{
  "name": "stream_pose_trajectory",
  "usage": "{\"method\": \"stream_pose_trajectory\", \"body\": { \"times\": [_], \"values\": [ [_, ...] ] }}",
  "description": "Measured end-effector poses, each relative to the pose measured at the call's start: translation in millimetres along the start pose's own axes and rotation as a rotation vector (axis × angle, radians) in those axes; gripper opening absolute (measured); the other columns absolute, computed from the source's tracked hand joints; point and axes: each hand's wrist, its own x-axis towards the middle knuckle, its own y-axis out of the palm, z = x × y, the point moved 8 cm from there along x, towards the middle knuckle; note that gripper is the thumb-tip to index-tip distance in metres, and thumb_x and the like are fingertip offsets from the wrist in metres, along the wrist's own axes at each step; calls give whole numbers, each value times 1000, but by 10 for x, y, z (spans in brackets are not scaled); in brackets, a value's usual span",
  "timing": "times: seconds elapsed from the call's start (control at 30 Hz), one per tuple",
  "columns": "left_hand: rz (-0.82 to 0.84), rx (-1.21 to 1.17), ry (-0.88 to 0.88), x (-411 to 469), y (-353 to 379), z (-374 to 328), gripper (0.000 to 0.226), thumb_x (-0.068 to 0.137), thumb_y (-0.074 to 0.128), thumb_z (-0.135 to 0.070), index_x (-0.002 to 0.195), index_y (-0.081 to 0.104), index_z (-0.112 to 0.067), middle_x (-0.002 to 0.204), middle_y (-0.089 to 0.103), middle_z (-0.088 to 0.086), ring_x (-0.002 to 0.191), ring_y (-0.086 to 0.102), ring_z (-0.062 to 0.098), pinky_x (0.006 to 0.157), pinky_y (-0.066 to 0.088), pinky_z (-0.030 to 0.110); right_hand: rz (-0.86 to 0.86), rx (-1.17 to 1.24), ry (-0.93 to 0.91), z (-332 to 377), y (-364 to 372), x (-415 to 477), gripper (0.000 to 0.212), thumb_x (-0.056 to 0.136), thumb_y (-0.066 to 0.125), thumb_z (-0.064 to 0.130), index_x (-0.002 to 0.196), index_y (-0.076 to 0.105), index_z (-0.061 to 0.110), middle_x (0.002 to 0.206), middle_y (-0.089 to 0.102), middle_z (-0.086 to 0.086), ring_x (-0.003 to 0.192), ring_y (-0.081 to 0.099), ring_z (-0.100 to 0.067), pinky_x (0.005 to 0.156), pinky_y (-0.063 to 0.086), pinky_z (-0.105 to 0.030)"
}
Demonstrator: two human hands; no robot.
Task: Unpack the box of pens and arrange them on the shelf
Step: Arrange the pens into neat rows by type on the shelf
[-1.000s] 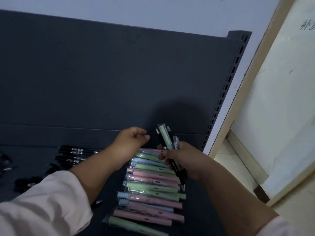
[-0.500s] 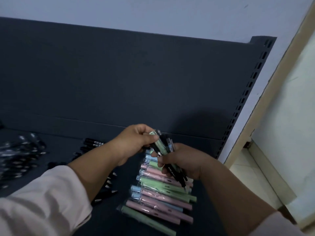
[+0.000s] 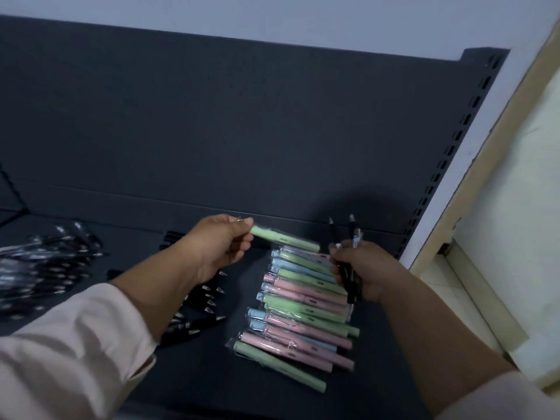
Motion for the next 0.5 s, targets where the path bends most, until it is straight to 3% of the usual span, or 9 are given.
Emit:
{"method": "stream_pose_trajectory", "body": {
  "times": [0.1, 0.2, 0.3, 0.4, 0.5],
  "values": [
    [62, 99, -53, 21, 227, 178, 14, 91, 61, -17, 80, 54, -16, 68, 60, 1, 56, 52, 9, 49, 43, 18, -86, 108, 19, -69, -223, -35, 9, 93, 59, 9, 86, 56, 8, 67, 58, -10, 53, 56, -19, 46, 48, -24],
    [120, 348, -69, 38, 412, 434, 12, 88, 66, -13, 79, 57, -13, 66, 63, 3, 53, 51, 9, 47, 41, 17, -44, 85, 48, -155, -276, -101, 9, 91, 63, 13, 86, 58, 9, 64, 62, -7, 52, 57, -16, 48, 49, -24],
    [81, 569, 7, 73, 478, 561, 14, 80, 75, -13, 77, 61, -10, 73, 64, 4, 68, 57, 14, 61, 44, 20, 27, 128, 63, -215, -250, -172, 3, 90, 62, 6, 91, 62, 9, 67, 63, -6, 55, 57, -13, 50, 48, -24],
    [56, 617, 25, 74, 531, 550, 23, 74, 81, -17, 85, 62, -11, 84, 65, 3, 77, 61, 18, 74, 50, 26, 102, 202, 83, -237, -222, -218, 15, 92, 54, -1, 102, 63, 7, 69, 65, -6, 57, 58, -12, 50, 50, -22],
    [30, 559, 109, 39, 617, 395, 21, 78, 78, -19, 88, 59, -15, 90, 63, 4, 76, 61, 18, 73, 53, 33, 209, 192, 77, -198, -129, -273, 19, 96, 49, 2, 107, 63, 8, 73, 67, -6, 57, 61, -13, 51, 51, -23]
  ]
}}
